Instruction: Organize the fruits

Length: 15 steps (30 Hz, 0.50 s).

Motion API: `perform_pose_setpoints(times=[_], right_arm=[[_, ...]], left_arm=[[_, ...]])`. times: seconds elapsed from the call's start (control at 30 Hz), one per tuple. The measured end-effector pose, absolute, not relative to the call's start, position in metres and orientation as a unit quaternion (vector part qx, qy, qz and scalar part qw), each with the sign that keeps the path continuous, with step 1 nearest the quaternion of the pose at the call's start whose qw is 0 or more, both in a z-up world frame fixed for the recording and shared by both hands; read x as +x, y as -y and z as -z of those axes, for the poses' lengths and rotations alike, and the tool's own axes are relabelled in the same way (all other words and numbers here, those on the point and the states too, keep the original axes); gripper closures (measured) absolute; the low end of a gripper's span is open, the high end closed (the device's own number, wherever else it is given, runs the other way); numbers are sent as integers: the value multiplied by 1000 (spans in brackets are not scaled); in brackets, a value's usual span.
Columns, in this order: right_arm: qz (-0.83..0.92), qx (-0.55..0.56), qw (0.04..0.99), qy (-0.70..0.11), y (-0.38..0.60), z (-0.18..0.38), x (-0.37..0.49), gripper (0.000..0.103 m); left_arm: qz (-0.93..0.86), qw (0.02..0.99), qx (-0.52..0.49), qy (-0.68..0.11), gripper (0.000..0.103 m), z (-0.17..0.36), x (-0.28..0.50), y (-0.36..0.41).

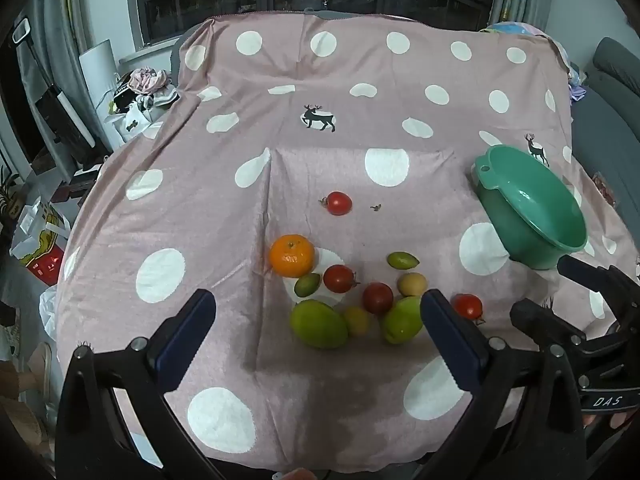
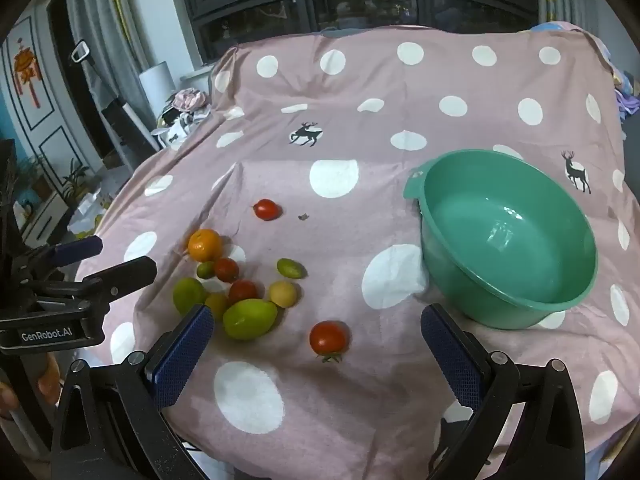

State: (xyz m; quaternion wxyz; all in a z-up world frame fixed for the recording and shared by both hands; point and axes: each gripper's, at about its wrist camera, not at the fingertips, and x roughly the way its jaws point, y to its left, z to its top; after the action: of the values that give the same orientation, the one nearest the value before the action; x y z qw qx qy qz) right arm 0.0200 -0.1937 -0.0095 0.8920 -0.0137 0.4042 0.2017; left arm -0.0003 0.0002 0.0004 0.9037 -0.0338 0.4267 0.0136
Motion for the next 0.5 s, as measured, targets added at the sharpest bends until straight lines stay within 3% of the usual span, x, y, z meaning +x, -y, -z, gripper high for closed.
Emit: perform_pose_setpoints(times=[0.5], right_arm=[[-211,-11,894,-395,191,5,16,0]], left_arm=[[-38,925,-2,-379,0,-15,-14,2]])
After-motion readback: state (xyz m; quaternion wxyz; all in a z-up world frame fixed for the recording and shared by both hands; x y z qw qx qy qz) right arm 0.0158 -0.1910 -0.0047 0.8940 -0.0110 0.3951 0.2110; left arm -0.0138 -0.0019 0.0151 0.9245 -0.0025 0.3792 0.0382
